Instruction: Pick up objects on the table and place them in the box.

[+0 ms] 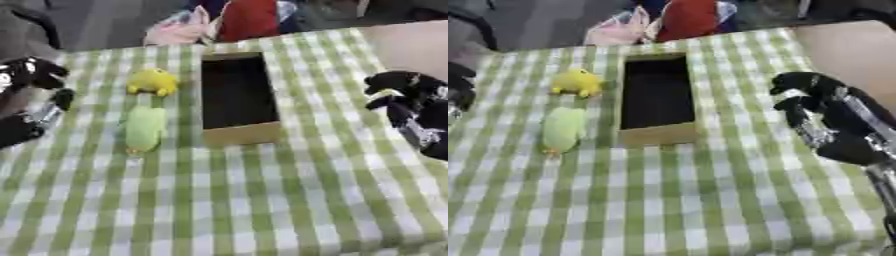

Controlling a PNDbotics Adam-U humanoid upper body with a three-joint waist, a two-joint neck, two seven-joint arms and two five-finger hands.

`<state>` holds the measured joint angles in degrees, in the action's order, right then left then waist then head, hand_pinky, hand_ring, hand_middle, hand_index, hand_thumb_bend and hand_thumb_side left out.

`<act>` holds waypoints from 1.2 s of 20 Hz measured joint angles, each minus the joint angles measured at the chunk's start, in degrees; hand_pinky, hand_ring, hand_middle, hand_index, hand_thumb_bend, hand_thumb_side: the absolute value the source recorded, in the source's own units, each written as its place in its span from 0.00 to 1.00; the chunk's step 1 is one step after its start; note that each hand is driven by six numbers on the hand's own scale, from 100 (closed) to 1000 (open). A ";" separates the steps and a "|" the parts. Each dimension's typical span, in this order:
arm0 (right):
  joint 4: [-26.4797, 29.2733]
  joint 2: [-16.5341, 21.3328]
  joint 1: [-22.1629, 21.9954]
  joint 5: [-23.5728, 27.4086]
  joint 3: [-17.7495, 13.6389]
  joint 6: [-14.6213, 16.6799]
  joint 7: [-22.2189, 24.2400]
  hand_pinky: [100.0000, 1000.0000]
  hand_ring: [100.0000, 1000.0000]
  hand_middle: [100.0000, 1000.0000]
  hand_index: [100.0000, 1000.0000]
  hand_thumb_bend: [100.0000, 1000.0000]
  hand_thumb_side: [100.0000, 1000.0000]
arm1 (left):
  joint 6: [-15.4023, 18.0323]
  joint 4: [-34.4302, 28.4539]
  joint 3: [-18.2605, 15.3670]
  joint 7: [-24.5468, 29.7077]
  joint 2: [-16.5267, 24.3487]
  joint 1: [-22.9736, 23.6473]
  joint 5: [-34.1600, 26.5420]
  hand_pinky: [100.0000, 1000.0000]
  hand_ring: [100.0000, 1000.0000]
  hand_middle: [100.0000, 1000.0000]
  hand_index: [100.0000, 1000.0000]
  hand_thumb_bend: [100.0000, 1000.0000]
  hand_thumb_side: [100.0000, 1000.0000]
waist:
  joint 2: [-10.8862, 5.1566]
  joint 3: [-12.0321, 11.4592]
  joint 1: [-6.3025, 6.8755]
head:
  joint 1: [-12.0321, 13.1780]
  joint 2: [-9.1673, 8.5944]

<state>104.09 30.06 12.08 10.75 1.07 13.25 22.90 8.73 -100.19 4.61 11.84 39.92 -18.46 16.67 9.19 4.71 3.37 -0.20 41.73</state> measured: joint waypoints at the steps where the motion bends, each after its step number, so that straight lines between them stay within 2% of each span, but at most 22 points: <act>1: 0.00 0.00 0.00 0.00 0.01 0.02 0.05 0.70 0.93 0.68 0.86 0.00 0.31 | 0.69 0.25 0.52 1.01 0.51 -0.58 0.93 0.69 0.64 0.66 0.76 0.31 0.34 | 0.00 0.05 0.00 | 0.05 0.00; 5: 0.00 0.00 0.01 0.02 0.04 0.00 0.19 0.70 0.93 0.68 0.86 0.00 0.31 | 3.31 1.49 2.61 4.56 2.13 -3.12 3.82 0.68 0.65 0.66 0.76 0.39 0.33 | -0.01 0.48 -0.02 | 0.11 0.00; 9: 0.00 0.00 0.04 0.03 0.09 0.08 0.52 0.70 0.93 0.68 0.86 0.00 0.32 | 5.27 3.64 4.88 7.44 3.08 -5.49 4.92 0.68 0.65 0.67 0.77 0.46 0.37 | -0.01 1.00 -0.02 | 0.15 0.00; 16: 0.00 0.01 0.34 0.19 0.50 0.13 0.99 0.70 0.93 0.68 0.86 0.00 0.32 | 7.91 10.61 8.80 12.34 3.53 -10.64 8.46 0.67 0.64 0.68 0.78 0.56 0.43 | -0.07 1.92 0.01 | 0.55 0.00; 20: 0.00 0.01 0.36 0.26 0.75 0.21 1.21 0.70 0.93 0.68 0.86 0.00 0.32 | 8.66 15.59 10.20 12.77 3.00 -13.32 12.17 0.66 0.63 0.67 0.79 0.56 0.42 | -0.36 2.16 0.02 | 0.62 0.00; 24: -0.01 0.02 0.39 0.31 0.77 0.20 1.41 0.70 0.93 0.68 0.86 0.00 0.32 | 9.50 19.88 10.91 12.16 1.54 -15.03 15.81 0.66 0.63 0.66 0.79 0.56 0.37 | -0.40 2.43 0.07 | 0.64 0.00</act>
<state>104.08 30.08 12.47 11.05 1.84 13.45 24.31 18.23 -80.32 15.52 23.99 41.46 -33.49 32.49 8.78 7.14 3.44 0.43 41.73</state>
